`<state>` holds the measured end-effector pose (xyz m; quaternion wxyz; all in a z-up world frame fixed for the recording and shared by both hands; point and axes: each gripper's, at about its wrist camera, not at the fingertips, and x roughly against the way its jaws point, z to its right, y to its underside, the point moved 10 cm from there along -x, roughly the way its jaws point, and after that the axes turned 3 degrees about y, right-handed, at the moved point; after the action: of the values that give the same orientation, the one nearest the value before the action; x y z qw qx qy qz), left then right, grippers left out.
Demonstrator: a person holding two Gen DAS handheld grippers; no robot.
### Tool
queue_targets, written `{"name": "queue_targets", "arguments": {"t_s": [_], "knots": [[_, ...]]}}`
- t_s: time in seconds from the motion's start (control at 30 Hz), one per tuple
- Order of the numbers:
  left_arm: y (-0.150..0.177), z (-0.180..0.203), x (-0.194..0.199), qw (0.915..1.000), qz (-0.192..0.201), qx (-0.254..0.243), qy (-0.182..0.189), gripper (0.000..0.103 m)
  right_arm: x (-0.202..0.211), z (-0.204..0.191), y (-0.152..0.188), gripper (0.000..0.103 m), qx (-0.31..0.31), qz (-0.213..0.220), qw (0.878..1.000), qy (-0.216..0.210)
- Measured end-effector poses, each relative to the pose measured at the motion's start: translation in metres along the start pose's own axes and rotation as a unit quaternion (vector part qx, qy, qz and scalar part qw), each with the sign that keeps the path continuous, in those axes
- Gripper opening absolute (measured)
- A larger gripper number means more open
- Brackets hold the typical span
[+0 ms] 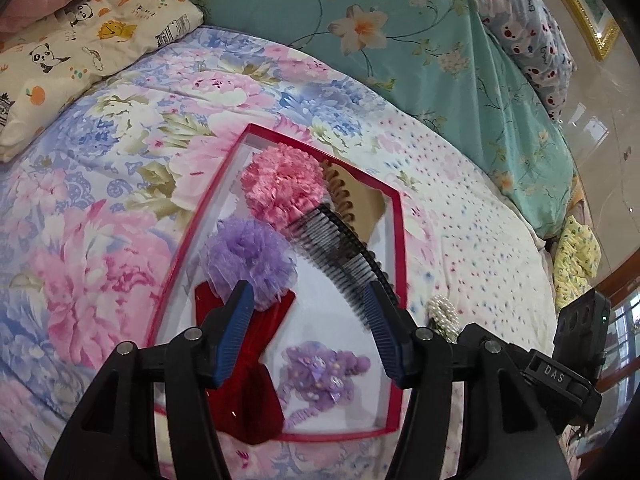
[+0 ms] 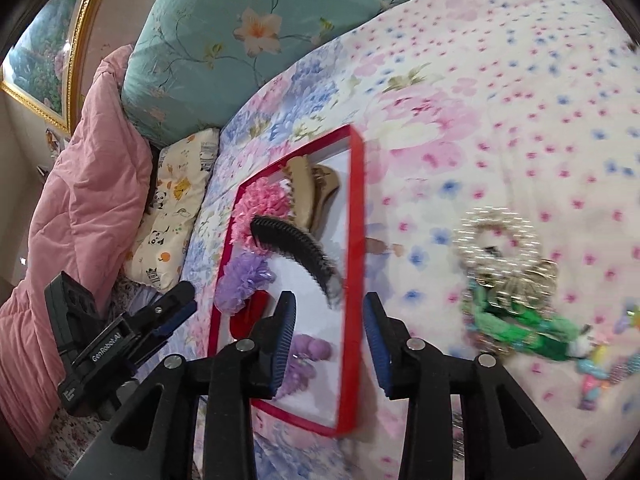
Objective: Organize jewelry
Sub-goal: 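Lower the purple scrunchie into the box and open the left tool while the right tool releases the comb, then grasp the pearl bracelet with the left tool while the right tool grasps the colorful bead bracelet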
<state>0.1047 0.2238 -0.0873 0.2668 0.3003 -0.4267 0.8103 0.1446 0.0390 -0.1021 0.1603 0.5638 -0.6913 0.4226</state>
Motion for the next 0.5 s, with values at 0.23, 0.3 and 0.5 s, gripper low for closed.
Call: {"name": "queue_targets", "arguments": {"t_s": [0.23, 0.3, 0.5], "knots": [[0.019, 0.017, 0.008, 0.9999, -0.007, -0.006, 0.01, 0.056, 0.035, 0.045, 0.002, 0.042, -0.026, 0.02, 0.999, 0.025], [0.023, 0.023, 0.01, 0.9998, -0.009, -0.009, 0.013, 0.056, 0.046, 0.059, 0.001, 0.042, -0.038, 0.027, 0.998, 0.032], [0.033, 0.041, 0.015, 0.9994, -0.013, -0.024, 0.023, 0.056, 0.08, 0.095, 0.003, 0.043, -0.058, 0.049, 0.996, 0.051]]}}
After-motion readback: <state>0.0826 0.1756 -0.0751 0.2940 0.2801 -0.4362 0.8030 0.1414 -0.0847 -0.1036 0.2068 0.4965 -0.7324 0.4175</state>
